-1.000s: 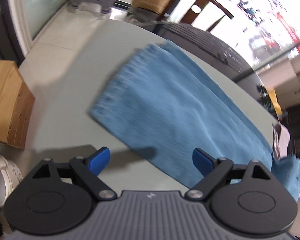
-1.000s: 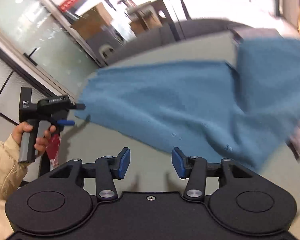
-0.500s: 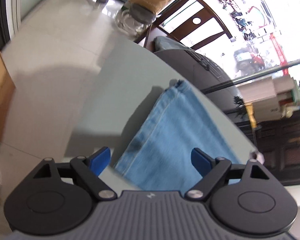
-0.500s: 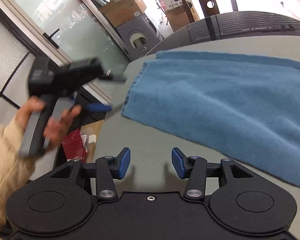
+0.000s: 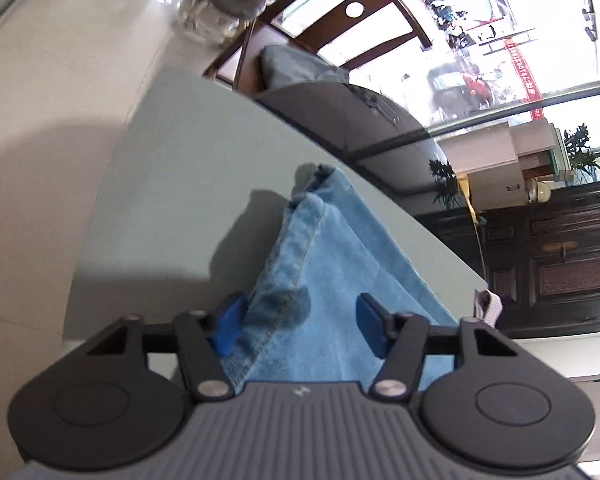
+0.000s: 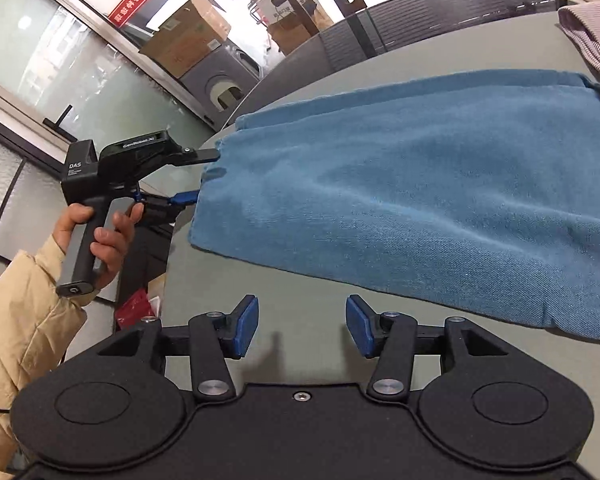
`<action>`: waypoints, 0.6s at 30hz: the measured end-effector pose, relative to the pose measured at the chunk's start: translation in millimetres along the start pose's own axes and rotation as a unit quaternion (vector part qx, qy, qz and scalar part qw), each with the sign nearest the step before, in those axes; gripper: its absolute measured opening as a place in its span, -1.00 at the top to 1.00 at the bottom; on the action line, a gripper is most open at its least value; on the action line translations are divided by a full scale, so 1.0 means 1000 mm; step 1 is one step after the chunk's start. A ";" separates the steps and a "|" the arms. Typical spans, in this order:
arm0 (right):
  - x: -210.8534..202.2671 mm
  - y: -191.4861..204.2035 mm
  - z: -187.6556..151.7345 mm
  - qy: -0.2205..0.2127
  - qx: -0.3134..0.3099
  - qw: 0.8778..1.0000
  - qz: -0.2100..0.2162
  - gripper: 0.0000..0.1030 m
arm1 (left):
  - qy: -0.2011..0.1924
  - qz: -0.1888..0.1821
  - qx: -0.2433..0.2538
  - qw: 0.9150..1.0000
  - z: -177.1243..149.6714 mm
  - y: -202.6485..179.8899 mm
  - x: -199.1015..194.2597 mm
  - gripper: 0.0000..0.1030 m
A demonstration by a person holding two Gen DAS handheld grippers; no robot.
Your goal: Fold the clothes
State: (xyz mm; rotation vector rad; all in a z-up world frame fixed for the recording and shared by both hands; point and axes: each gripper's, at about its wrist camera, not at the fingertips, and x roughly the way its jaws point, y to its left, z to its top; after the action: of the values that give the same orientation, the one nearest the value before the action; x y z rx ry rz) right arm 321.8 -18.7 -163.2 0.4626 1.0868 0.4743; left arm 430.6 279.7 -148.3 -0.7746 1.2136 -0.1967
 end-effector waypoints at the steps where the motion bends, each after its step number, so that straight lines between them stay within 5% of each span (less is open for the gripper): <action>1: -0.001 0.000 0.000 0.001 -0.002 1.000 0.001 0.01 | 0.001 0.007 -0.005 1.000 0.001 0.002 0.000 0.65; 11: -0.014 0.002 -0.002 0.003 0.010 1.000 0.010 0.00 | -0.084 -0.029 0.137 0.987 -0.008 -0.086 -0.044 0.71; 14: -0.020 0.004 -0.001 -0.003 0.010 1.000 0.011 0.00 | -0.063 0.050 0.149 0.986 0.003 -0.090 -0.016 0.70; 18: -0.031 0.006 -0.001 -0.010 0.015 1.000 0.005 0.00 | -0.021 0.083 0.137 0.987 0.010 -0.066 0.019 0.66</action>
State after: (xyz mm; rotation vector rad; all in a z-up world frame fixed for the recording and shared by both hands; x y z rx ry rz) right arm 307.9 -31.7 -138.1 0.4976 1.0734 0.4622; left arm 463.2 225.4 -120.2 -0.4339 1.1747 -0.2030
